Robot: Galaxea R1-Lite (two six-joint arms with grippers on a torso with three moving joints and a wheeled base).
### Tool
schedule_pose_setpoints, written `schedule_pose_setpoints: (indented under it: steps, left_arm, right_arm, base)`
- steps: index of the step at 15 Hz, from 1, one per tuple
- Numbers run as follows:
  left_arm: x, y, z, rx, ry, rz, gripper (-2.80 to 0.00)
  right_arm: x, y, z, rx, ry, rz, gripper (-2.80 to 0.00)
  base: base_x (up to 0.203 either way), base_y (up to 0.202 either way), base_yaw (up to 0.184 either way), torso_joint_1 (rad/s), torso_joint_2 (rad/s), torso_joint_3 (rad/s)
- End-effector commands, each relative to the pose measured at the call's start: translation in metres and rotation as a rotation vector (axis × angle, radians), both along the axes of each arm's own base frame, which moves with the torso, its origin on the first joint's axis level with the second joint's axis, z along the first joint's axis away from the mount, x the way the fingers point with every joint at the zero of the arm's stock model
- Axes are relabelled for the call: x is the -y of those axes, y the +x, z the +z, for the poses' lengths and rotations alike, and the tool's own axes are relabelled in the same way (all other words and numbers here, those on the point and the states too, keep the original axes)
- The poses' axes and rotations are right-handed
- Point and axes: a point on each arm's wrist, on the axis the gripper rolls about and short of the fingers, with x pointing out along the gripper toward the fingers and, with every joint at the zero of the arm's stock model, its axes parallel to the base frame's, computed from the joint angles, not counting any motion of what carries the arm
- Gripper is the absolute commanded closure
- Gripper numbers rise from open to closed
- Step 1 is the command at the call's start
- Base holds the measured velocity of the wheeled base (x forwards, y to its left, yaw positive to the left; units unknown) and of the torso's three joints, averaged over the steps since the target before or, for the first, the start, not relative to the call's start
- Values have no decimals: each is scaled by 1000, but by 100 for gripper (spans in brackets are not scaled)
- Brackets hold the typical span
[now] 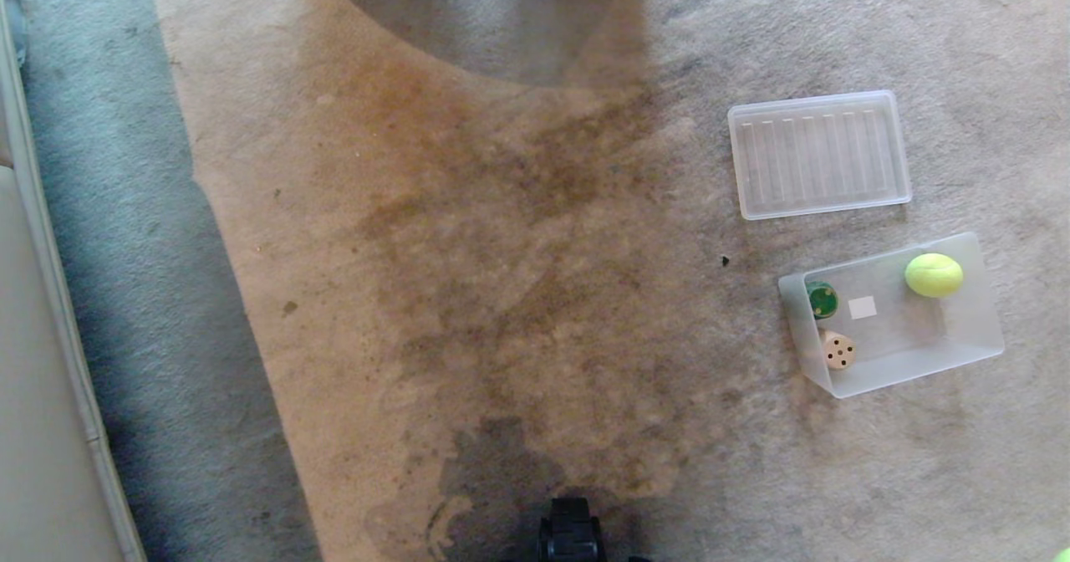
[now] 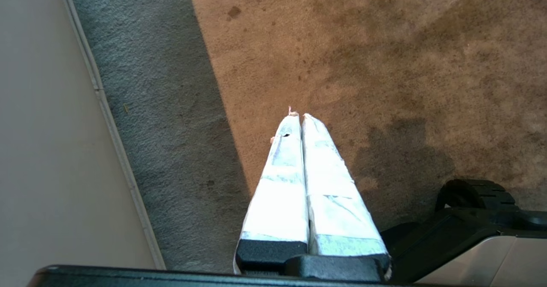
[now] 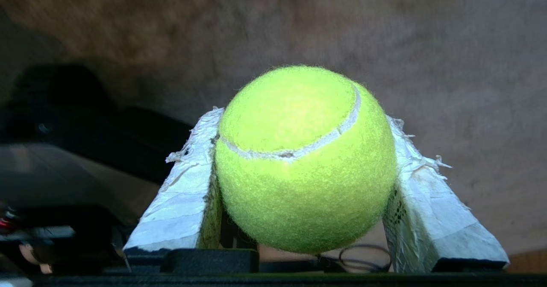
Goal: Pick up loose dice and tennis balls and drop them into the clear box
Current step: Put the ball in the box
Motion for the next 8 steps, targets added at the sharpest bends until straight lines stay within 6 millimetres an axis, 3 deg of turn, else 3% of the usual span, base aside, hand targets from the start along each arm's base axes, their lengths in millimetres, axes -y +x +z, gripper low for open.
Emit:
schedule_pose_setpoints:
  steps: [1,4,8]
  left_arm:
    - [0,0,0,0,-1,0,0]
    - [0,0,0,-2,-1,0,0]
    - [0,0,0,0,-1,0,0]
  right_arm:
    - [-1,-18,-25,68,-20,-16,0]
    - [-1,-19,-36,217,-37,98,0]
    - [-1,-20,-38,252,-39,118,0]
  base:
    - [0,0,0,0,0,0]
    - [0,0,0,0,0,0]
    - [0,0,0,0,0,0]
